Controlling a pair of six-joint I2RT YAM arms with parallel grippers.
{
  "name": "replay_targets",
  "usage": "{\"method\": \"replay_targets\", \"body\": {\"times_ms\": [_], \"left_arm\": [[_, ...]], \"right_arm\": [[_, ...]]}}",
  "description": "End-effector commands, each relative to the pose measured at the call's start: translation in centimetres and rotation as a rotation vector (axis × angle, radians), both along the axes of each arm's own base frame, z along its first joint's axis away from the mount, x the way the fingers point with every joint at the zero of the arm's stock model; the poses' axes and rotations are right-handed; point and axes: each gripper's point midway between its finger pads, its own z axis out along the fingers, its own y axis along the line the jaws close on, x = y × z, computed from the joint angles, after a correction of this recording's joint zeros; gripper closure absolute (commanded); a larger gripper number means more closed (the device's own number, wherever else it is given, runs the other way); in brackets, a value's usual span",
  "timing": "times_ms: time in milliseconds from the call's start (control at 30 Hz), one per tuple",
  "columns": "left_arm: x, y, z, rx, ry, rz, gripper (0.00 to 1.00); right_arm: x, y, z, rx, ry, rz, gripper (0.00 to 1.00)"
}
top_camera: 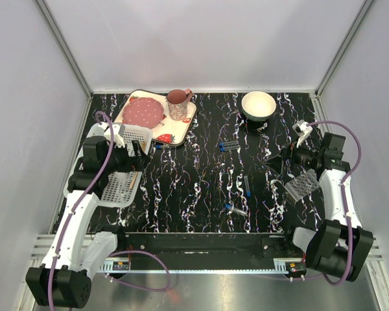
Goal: Organize the chemistry lab equipment
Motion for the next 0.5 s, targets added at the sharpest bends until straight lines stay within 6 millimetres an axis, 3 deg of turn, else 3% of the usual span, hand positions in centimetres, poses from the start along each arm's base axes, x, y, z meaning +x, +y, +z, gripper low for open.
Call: {"method": "replay_targets", "body": {"times_ms": [0,167,200,400,467], "left_arm": [[0.3,-1.3,1.8,-0.034,-0.089,-0.079,0.01],[0.4,-1.1,1.7,-0.023,-0.084,-0.065,0.01],[0.4,-1.1,1.7,-0.023,-0.084,-0.065,0.01],[0.4,-1.2,1.8,-0.019,-0.088,-0.068,0.01],[0.5,-1.1,1.7,-0.015,-0.086,-0.064,0.01]], "right_arm": [[-0.1,0.4,0.4,0.024,-0.019,0.032,0.00],[0.3,0.2,0.4,0.007,0.033,0.036,0.00],[-0.2,0.3,-0.6,-0.005,0.087,0.057,0.00],[-1.7,1.4,-4.1,-0.324,0.245,0.214,0.00],[-2.0,2.5,-4.2,-0.422,0.212,0.313,0.00]]}}
